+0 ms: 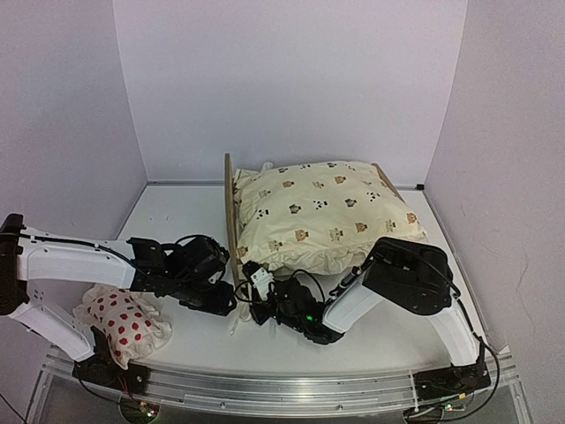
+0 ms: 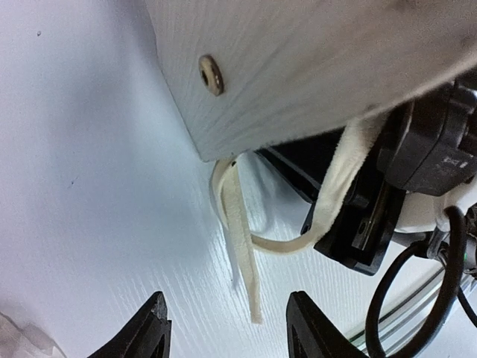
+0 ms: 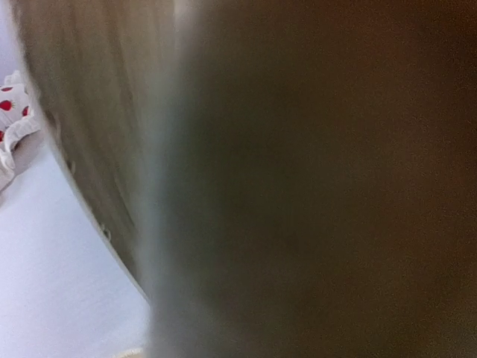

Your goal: Set up the pet bed

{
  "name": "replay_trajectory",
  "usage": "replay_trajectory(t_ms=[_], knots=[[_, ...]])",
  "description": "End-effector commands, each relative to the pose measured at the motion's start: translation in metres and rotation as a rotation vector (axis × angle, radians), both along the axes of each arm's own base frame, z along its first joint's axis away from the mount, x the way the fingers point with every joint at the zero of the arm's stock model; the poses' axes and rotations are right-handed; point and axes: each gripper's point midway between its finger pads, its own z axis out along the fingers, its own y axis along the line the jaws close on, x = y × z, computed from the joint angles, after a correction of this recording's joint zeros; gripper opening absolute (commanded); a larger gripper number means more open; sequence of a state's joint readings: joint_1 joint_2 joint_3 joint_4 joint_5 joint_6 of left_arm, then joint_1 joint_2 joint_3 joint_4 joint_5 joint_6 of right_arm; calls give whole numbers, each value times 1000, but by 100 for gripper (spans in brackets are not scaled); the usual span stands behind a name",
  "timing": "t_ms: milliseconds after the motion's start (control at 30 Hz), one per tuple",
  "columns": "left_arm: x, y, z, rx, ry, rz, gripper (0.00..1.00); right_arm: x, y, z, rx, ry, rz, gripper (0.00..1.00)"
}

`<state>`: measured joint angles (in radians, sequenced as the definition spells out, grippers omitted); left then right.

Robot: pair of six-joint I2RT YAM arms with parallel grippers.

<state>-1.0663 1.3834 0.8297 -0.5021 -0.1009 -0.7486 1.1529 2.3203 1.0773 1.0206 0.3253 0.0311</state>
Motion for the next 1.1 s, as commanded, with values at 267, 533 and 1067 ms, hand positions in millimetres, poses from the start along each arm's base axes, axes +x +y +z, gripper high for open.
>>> replay_trajectory(t_ms=[267,533,1067], knots=[[-24,-42,-10,-72,65,-164,52,5,-9,48,94,-70,-145,0],[-26,-45,-31,-33,100,-172,44,4,-9,48,92,-76,-145,0],[-20,-53,-51,-39,60,-200,2,4,-9,48,92,-78,-144,0]])
